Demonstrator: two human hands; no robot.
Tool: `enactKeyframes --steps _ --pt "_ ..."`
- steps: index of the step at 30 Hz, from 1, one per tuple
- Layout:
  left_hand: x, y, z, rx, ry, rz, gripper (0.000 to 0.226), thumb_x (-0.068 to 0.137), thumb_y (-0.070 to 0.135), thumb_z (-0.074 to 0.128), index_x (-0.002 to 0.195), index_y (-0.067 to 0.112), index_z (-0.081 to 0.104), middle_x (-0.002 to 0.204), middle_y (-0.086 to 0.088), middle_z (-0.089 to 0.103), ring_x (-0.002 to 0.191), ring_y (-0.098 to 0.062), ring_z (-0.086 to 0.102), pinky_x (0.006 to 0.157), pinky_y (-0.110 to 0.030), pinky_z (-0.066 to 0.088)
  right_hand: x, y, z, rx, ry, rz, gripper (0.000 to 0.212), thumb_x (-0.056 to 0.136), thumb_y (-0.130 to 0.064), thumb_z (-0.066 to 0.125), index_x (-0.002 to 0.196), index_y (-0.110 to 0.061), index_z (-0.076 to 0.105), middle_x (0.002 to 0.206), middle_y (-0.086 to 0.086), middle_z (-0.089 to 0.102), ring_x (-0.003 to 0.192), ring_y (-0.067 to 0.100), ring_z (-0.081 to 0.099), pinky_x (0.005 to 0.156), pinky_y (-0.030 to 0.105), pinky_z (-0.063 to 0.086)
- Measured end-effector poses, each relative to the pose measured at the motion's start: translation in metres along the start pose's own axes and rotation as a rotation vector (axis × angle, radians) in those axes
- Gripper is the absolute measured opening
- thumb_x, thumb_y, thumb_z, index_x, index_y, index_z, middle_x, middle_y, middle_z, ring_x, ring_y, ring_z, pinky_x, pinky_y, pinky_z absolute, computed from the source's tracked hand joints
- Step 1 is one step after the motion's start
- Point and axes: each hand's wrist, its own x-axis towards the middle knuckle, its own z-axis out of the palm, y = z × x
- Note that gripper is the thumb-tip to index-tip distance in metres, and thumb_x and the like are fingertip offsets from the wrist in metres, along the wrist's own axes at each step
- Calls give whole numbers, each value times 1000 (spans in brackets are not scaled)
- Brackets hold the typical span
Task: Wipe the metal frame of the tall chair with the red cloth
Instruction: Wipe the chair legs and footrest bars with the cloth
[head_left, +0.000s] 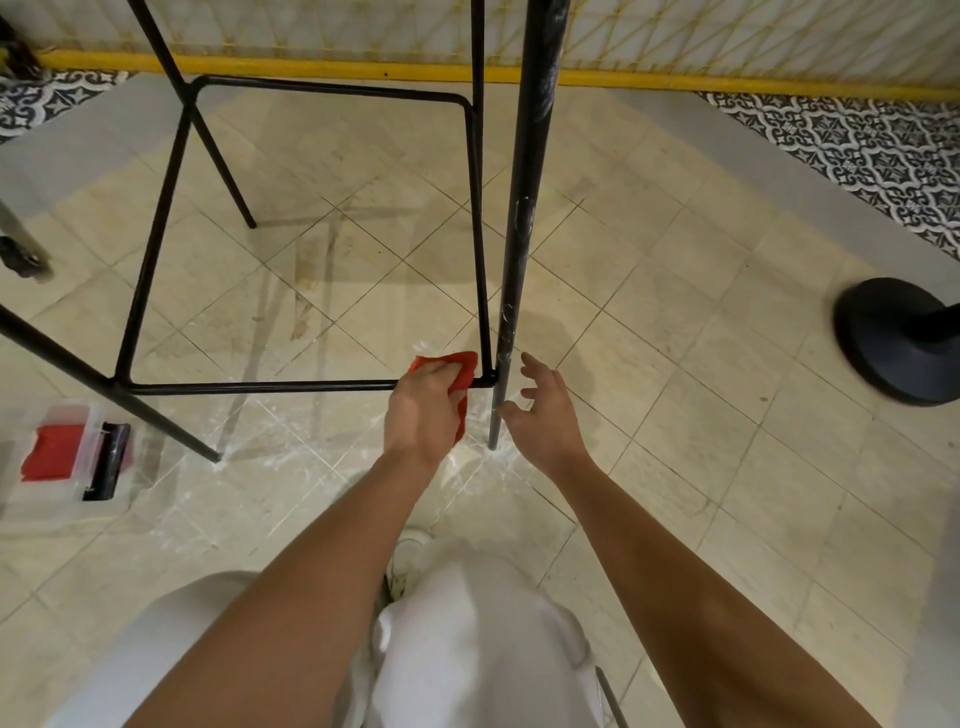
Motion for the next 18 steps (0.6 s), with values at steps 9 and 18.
enactKeyframes --steps 9,18 --pt "-5 -36 -18 81 42 -36 39 94 16 52 133 20 53 134 1 56 119 -24 54 100 -36 44 -1 -1 9 -16 -27 18 70 85 -5 57 146 -16 26 144 1 35 126 21 43 102 41 44" --pt "-8 -29 -12 -37 122 -136 36 95 9 47 130 14 55 126 -8 56 111 -30 55 96 -36 44 -4 -3 10 -26 -28 18 72 85 -6 58 147 -18 22 146 1 32 127 21 43 102 41 44"
